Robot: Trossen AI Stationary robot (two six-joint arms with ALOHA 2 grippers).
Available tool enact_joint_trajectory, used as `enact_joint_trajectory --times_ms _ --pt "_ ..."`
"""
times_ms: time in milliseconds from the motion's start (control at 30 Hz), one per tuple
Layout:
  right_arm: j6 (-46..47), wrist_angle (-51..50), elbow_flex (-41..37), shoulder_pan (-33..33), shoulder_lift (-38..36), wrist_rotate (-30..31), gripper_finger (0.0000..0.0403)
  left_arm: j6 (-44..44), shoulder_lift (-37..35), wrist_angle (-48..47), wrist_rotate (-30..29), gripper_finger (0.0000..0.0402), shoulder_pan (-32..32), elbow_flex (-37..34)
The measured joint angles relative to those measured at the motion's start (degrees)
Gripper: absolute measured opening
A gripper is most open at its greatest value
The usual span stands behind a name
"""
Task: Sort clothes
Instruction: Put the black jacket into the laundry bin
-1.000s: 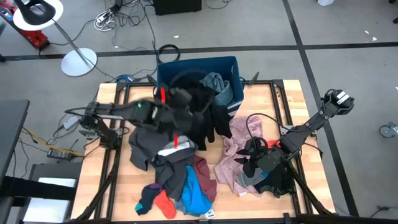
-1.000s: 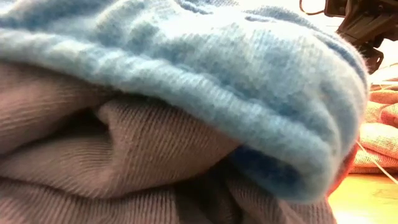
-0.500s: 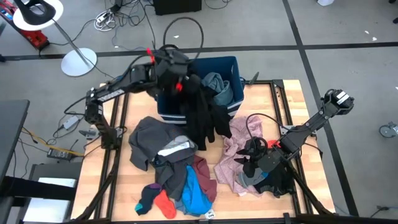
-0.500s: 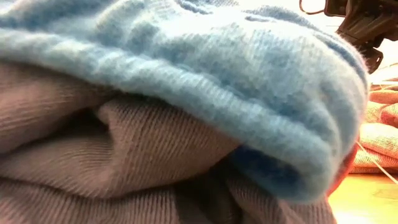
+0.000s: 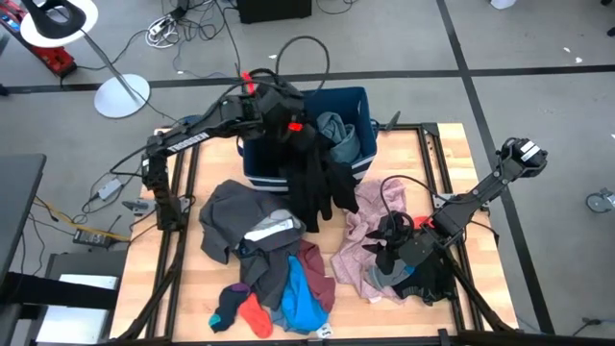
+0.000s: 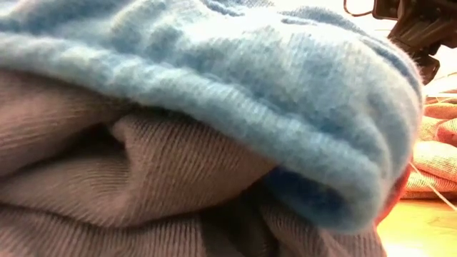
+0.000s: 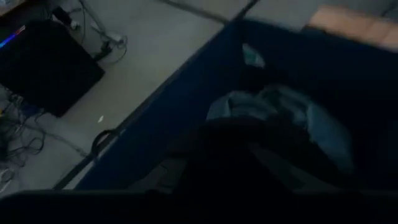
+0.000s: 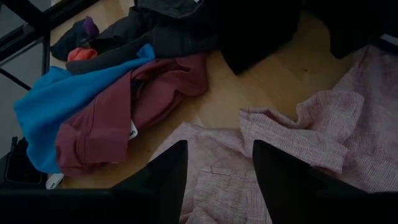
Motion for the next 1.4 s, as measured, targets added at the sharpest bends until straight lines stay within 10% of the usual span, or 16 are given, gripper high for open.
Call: enact_joint_trajectory --times_ms 500,900,1400 --pt "0.0 -0.3 0.0 0.0 0.1 0.0 0.0183 -2.6 0.0 -8.2 1.1 0.0157 -2.5 0.0" --pt "0.0 -0.2 0.0 0.0 0.1 0.0 0.0183 -2.4 0.5 -15.4 16.7 0.0157 -2.5 0.0" --pt "0.0 -0.2 0.0 0.0 0.1 0.0 0.0183 -9.0 0.3 -18.5 15.3 0.0157 -7.9 0.0"
